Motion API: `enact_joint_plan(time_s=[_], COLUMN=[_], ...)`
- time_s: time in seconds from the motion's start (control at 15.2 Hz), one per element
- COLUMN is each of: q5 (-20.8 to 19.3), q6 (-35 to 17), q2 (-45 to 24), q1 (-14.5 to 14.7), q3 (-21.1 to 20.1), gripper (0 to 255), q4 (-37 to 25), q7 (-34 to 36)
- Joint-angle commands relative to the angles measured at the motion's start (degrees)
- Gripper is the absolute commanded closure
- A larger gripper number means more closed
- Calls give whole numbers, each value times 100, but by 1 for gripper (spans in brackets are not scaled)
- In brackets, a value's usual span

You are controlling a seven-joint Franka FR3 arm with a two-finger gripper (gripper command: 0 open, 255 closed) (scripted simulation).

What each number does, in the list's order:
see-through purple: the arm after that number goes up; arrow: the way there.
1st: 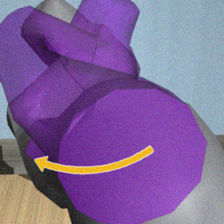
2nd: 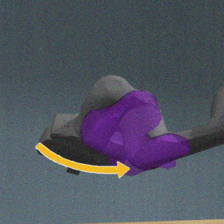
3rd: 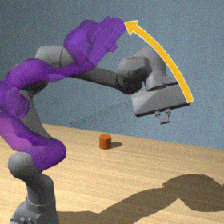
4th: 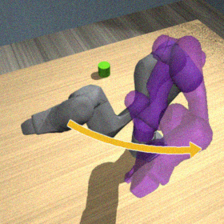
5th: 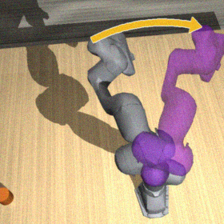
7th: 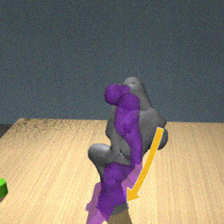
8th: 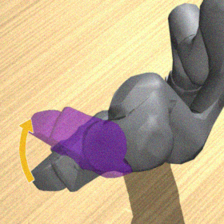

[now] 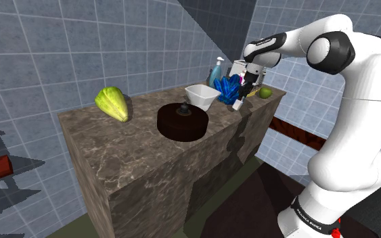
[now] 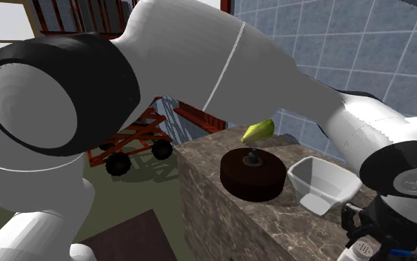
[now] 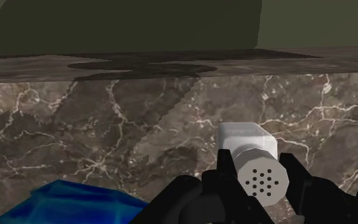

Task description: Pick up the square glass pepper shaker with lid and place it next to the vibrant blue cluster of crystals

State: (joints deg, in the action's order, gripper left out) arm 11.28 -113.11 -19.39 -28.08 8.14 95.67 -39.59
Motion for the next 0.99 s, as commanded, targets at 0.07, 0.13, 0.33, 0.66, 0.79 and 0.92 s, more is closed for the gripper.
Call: enact_joint_plan(time_s=[0.07, 0.13, 0.33, 0.66, 0.79, 0.92], q5=[27, 36, 56, 56, 56, 56], q6=[-212, -278, -410, -410, -410, -410], q2=[-83, -110, -165, -166, -166, -166], q1=[2, 1, 0, 0, 0, 0], q3=[-10, -13, -20, -20, -20, -20], gripper=[255, 255, 255, 255, 0, 0], q4=[129, 170, 248, 248, 248, 248], q7=[-35, -47, -72, -72, -72, -72])
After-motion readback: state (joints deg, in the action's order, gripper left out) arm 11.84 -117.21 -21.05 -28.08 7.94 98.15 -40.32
